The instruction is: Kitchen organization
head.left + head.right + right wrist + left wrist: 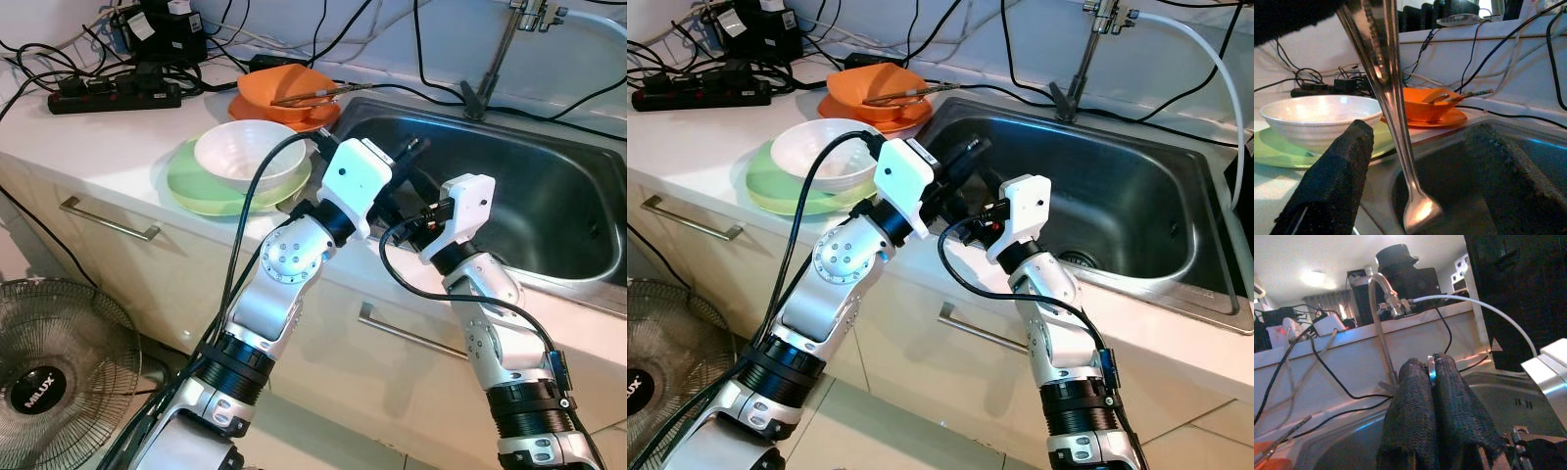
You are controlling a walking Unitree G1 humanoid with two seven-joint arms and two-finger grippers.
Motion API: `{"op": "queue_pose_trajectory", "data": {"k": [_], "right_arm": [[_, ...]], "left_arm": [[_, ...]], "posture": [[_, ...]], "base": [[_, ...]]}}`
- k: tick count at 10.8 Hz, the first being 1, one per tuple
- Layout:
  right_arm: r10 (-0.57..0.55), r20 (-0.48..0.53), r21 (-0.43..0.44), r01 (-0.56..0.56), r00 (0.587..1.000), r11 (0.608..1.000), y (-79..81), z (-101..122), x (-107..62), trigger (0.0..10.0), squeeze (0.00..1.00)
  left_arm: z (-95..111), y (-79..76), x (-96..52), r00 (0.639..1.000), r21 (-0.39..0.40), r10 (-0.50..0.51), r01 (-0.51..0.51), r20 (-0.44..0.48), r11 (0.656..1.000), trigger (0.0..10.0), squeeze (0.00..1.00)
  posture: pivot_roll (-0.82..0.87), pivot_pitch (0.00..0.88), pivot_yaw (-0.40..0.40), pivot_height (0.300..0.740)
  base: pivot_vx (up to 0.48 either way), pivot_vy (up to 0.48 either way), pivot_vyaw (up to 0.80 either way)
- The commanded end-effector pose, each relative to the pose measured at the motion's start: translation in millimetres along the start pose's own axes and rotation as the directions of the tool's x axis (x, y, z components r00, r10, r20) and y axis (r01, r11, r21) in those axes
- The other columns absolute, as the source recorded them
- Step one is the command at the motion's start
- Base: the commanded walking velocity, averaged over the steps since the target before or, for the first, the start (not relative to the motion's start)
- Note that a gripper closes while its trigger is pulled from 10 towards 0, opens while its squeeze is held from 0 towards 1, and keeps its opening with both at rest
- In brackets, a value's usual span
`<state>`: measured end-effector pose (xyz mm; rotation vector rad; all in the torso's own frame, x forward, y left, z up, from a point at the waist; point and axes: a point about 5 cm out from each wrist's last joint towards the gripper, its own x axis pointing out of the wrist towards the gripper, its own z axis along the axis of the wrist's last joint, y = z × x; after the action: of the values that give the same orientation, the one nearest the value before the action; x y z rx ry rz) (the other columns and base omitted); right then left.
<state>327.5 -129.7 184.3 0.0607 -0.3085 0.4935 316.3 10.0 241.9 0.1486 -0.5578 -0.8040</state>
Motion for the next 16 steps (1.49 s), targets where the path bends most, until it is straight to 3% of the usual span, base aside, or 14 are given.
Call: {"op": "queue_pose_trajectory", "data": {"k": [1,15,16], "right_arm": [[0.008,-0.012,0.004,-0.008,1.000,1.000,1.6,-1.6,-1.2,0.0,0.00],[-0.003,-0.037,0.002,0.003,0.999,1.000,0.0,-8.4,-4.0,0.0,0.00],[-0.009,-0.040,0.000,0.009,0.999,1.000,-0.7,-9.2,-4.2,0.0,0.00]], "left_arm": [[4.0,-3.8,0.9,1.000,-0.007,-0.015,0.016,0.017,1.000,10.0,0.00],[3.0,3.8,0.3,1.000,0.033,0.013,-0.013,-0.004,0.999,10.0,0.00],[2.7,4.2,0.3,1.000,0.032,0.014,-0.014,-0.005,0.999,10.0,1.00]], "posture": [[0.06,0.054,-0.009,0.740],[0.07,0.058,-0.011,0.740],[0.07,0.056,-0.011,0.740]], "base": [[0.000,0.000,0.00],[0.000,0.000,0.00],[0.000,0.000,0.00]]}}
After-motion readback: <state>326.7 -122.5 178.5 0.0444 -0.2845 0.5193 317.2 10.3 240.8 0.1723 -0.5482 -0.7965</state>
